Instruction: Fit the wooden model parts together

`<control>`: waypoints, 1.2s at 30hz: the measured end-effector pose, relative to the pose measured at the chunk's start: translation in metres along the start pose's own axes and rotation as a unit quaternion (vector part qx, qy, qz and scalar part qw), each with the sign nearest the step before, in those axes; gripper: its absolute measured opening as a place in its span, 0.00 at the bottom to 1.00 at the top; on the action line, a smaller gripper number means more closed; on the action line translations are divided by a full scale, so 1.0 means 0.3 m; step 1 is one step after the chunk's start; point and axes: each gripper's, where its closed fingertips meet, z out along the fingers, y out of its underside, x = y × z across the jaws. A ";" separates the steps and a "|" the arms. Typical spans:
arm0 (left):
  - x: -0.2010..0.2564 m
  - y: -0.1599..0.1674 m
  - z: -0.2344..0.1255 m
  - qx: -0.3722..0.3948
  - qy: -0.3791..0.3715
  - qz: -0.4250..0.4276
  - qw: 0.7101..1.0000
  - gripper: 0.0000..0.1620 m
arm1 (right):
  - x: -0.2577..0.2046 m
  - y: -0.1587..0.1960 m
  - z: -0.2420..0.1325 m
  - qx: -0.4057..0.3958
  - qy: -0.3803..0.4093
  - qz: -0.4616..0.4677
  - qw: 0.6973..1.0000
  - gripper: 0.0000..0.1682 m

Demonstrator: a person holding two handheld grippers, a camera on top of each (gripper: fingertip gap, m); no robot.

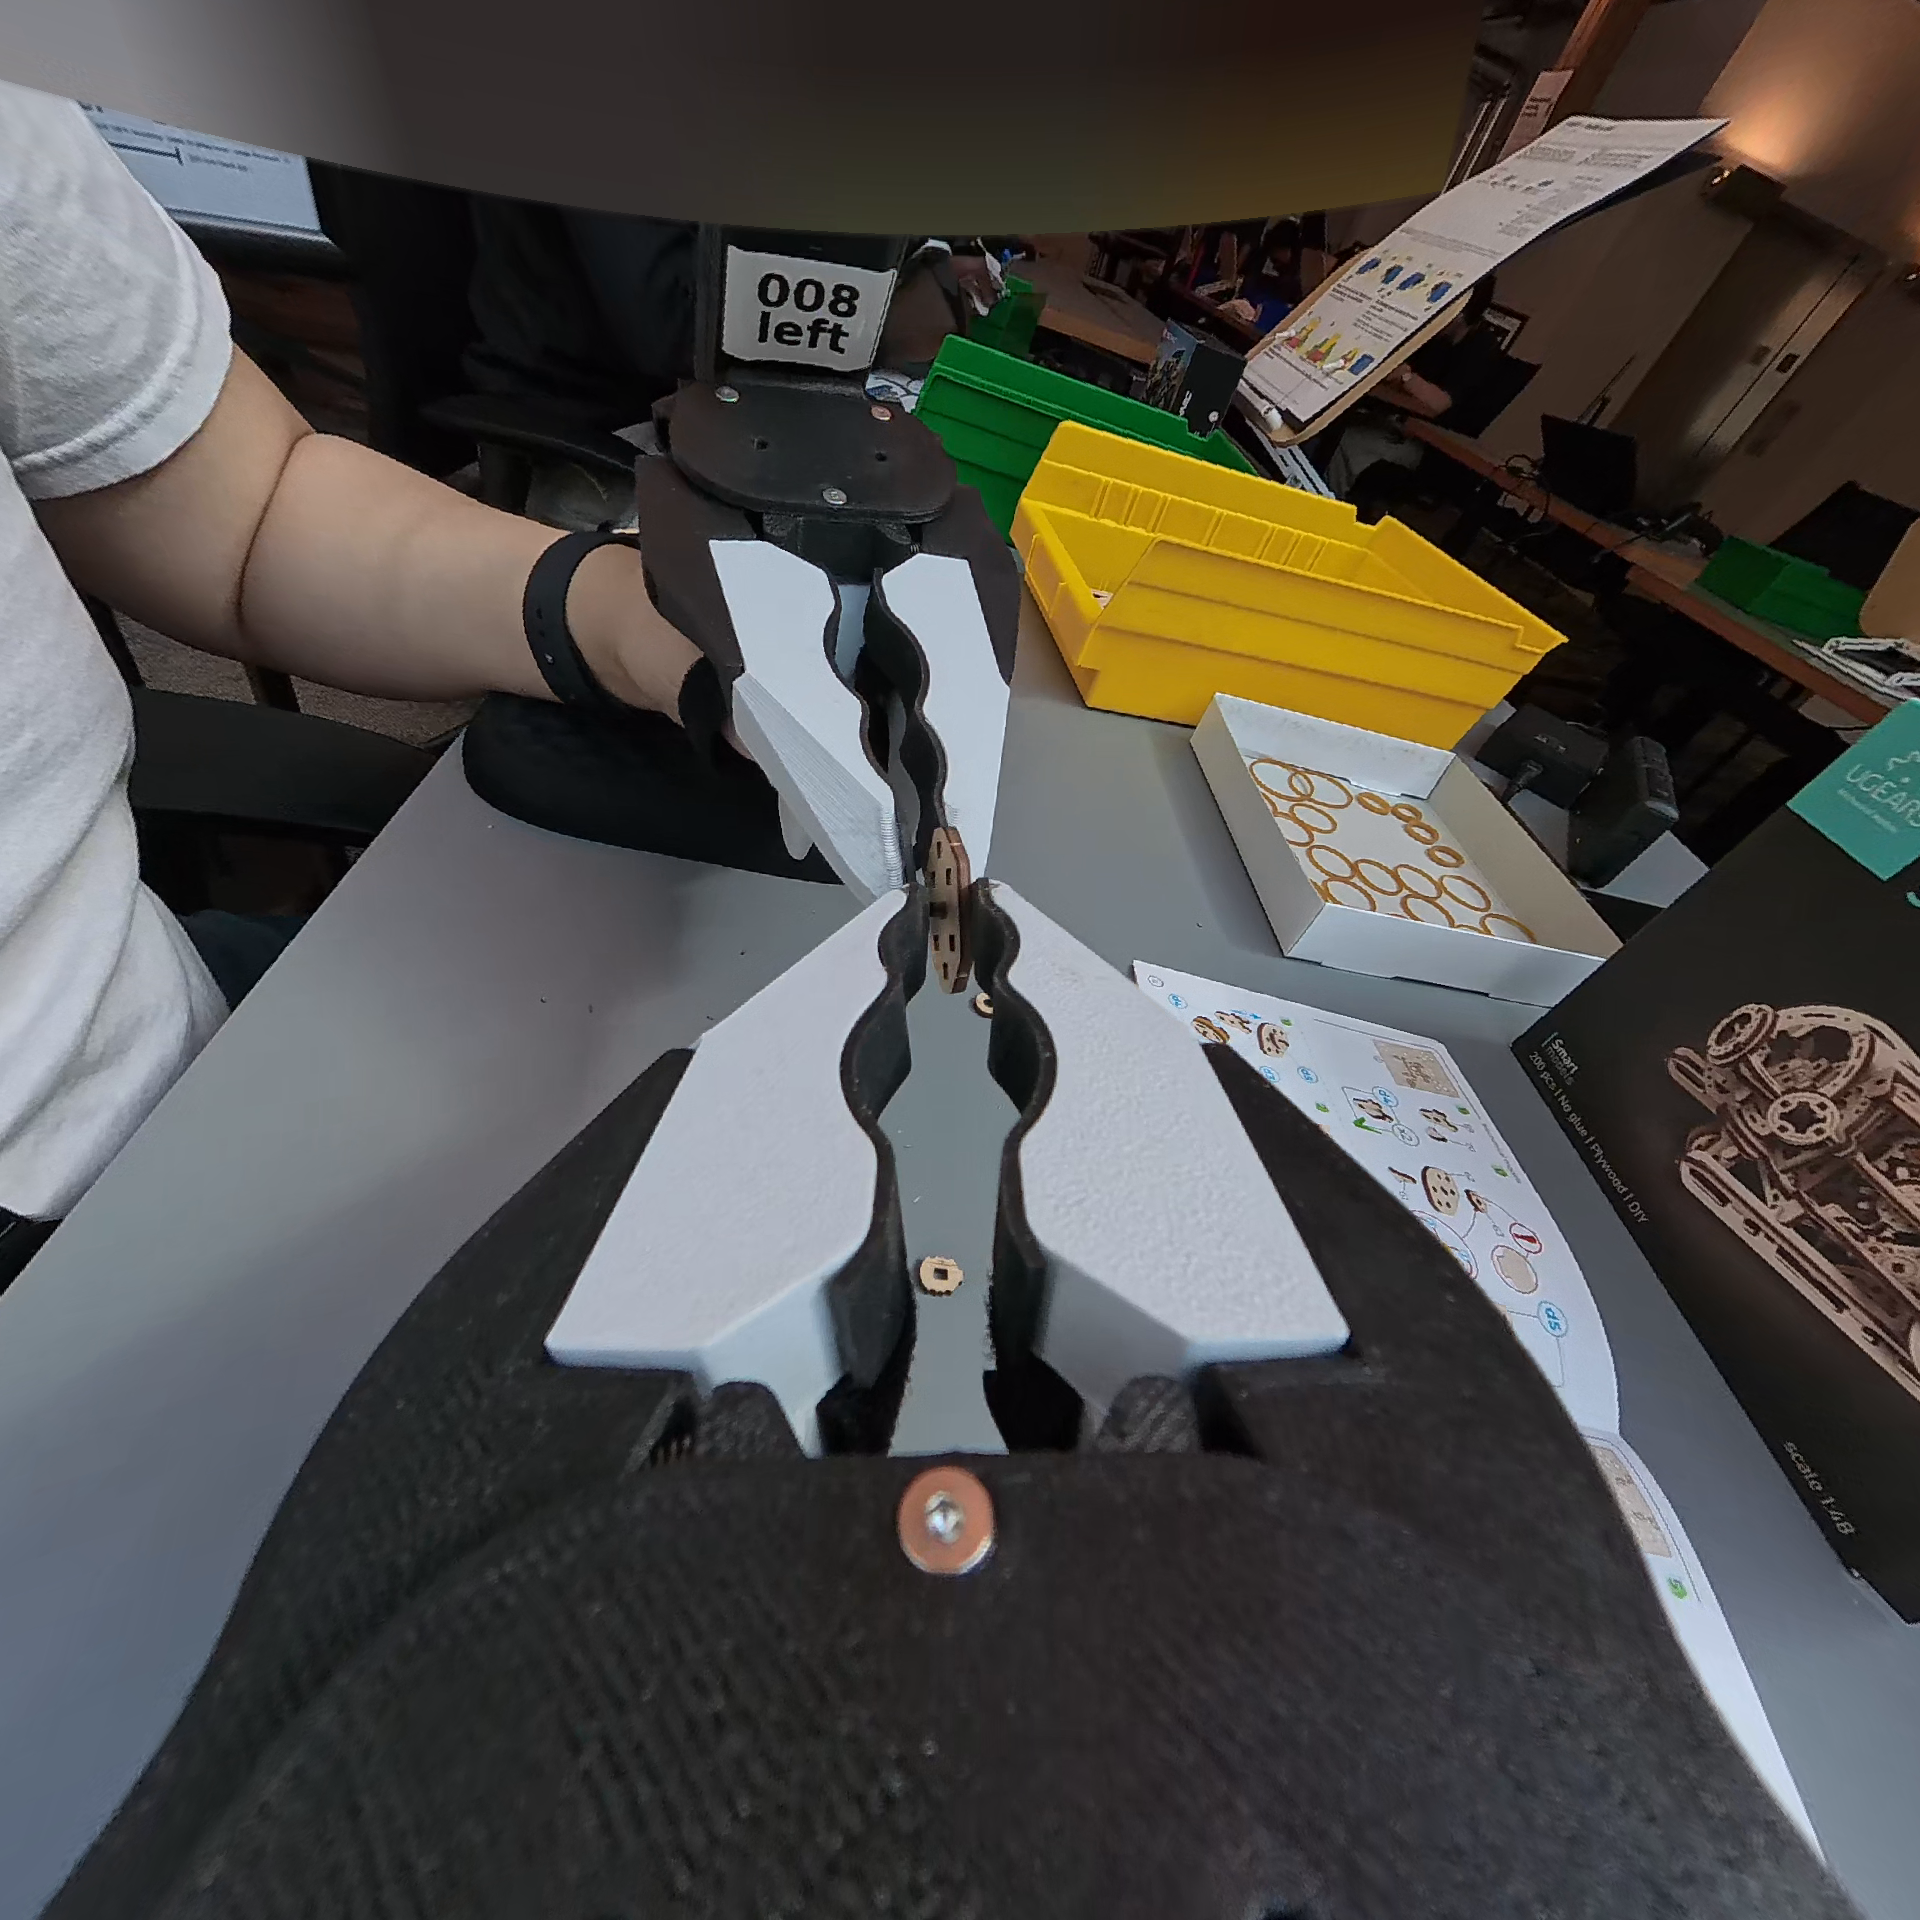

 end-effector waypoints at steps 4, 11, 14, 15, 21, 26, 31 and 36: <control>0.000 0.009 0.005 -0.004 0.003 0.000 1.000 0.04 | -0.004 0.012 -0.001 -0.015 -0.005 -0.010 1.000 0.04; -0.010 0.002 0.002 0.004 -0.015 0.014 1.000 0.05 | -0.004 0.003 0.005 -0.010 0.009 -0.020 1.000 0.03; -0.007 -0.005 -0.001 0.009 -0.015 0.021 1.000 0.05 | -0.005 -0.001 0.001 -0.003 0.000 -0.012 1.000 0.04; -0.005 -0.008 -0.001 0.011 -0.017 0.029 0.999 0.05 | -0.006 -0.001 -0.002 -0.002 -0.003 -0.011 1.000 0.04; 0.003 -0.034 -0.009 0.026 -0.040 0.078 0.996 0.05 | -0.009 -0.026 -0.012 0.016 0.001 -0.021 1.000 0.03; -0.001 -0.080 -0.025 0.062 -0.050 0.060 0.995 0.08 | 0.008 -0.064 -0.018 0.057 0.010 0.016 0.998 0.03; -0.023 -0.109 -0.032 0.088 -0.085 0.020 0.992 0.09 | 0.026 -0.094 -0.032 0.090 0.014 0.050 0.995 0.03; -0.041 -0.114 -0.042 0.090 -0.114 0.036 0.989 0.11 | 0.054 -0.116 -0.042 0.125 0.006 0.139 0.982 0.03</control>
